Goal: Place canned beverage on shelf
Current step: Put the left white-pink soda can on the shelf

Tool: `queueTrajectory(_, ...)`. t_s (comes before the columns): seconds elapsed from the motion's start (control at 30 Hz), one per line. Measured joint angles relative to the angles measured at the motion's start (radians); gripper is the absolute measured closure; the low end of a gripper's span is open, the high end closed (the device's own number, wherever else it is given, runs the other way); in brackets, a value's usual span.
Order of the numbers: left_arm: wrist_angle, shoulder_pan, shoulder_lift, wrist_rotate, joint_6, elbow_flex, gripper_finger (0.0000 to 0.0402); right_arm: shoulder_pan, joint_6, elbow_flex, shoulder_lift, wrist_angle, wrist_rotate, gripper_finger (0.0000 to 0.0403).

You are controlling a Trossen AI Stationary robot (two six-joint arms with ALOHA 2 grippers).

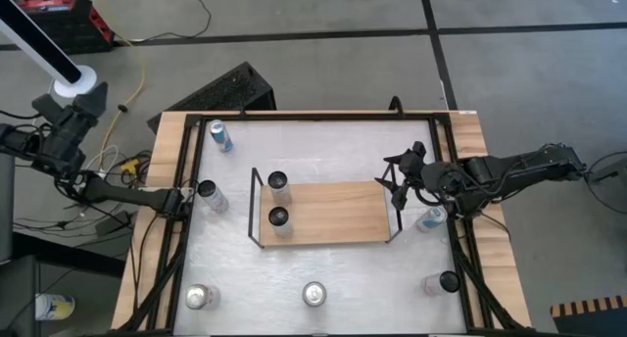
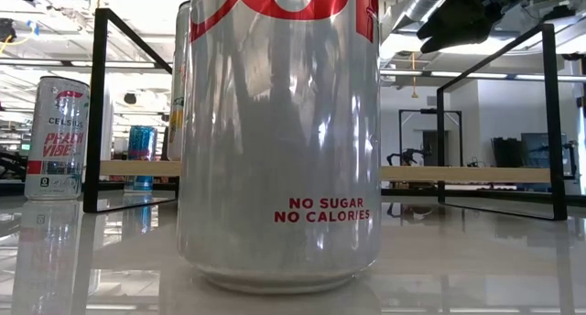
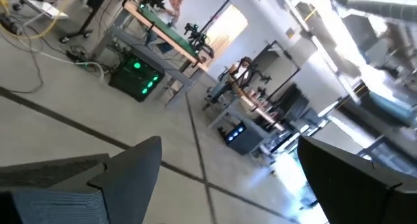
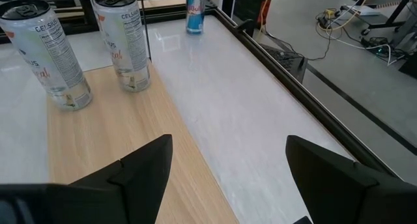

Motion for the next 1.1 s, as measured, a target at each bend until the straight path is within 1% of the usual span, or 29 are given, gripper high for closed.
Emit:
queueTrajectory(0.07,-0.023,0.000,0.000,0.001,0.022,-0.004,0.0058,0.000,0.000,0.000,0.000,0.000,0.000,0.0078)
queueTrajectory(0.17,-0.066,0.000,0.000,0.019,0.012,-0.022,0.0058,0.000,0.000,0.000,0.000,0.000,0.000,0.0078)
queueTrajectory(0.3,-0.151,-0.009,0.001,0.154,-0.009,-0.045,0.0058,0.000,0.000,0.000,0.000,0.000,0.001,0.0078)
queueTrajectory(0.4,-0.197,-0.009,0.003,0.196,-0.069,-0.053,0.0058,0.000,0.000,0.000,0.000,0.000,0.001,0.0078)
queueTrajectory(0.47,-0.221,-0.009,0.003,0.209,-0.133,-0.053,0.0058,0.000,0.001,0.000,0.000,0.000,0.001,0.0078)
queueTrajectory(0.53,-0.257,-0.009,0.003,0.204,-0.237,-0.053,0.0058,0.000,0.001,0.000,0.000,0.000,0.001,0.0078)
queueTrajectory(0.67,-0.394,-0.009,0.003,0.214,-0.445,-0.053,0.0058,0.000,0.001,0.000,0.000,0.000,0.001,0.0078)
queueTrajectory(0.7,-0.441,-0.009,0.003,0.244,-0.494,-0.053,0.0058,0.000,0.001,0.000,0.000,0.000,0.001,0.0078)
queueTrajectory(0.77,-0.520,-0.018,0.003,0.361,-0.554,-0.053,0.0058,0.000,0.001,0.000,0.000,0.000,0.001,0.0078)
queueTrajectory(0.83,-0.560,-0.031,0.003,0.532,-0.563,-0.051,0.0058,0.000,0.001,0.000,0.000,0.000,0.001,0.0078)
queueTrajectory(0.9,-0.641,-0.049,0.007,0.707,-0.577,-0.029,0.0058,0.000,0.001,0.000,0.000,0.000,0.001,0.0078)
queueTrajectory(0.93,-0.694,-0.061,0.019,0.757,-0.596,-0.013,0.0058,0.000,0.001,0.000,0.000,0.000,0.001,0.0078)
queueTrajectory(0.97,-0.766,-0.072,0.039,0.779,-0.614,0.009,0.0058,0.000,0.001,0.000,0.000,0.000,0.001,0.0078)
queueTrajectory(1.1,-1.061,-0.104,0.160,0.806,-0.726,0.081,0.0058,0.000,0.001,0.000,0.000,0.000,0.001,0.0078)
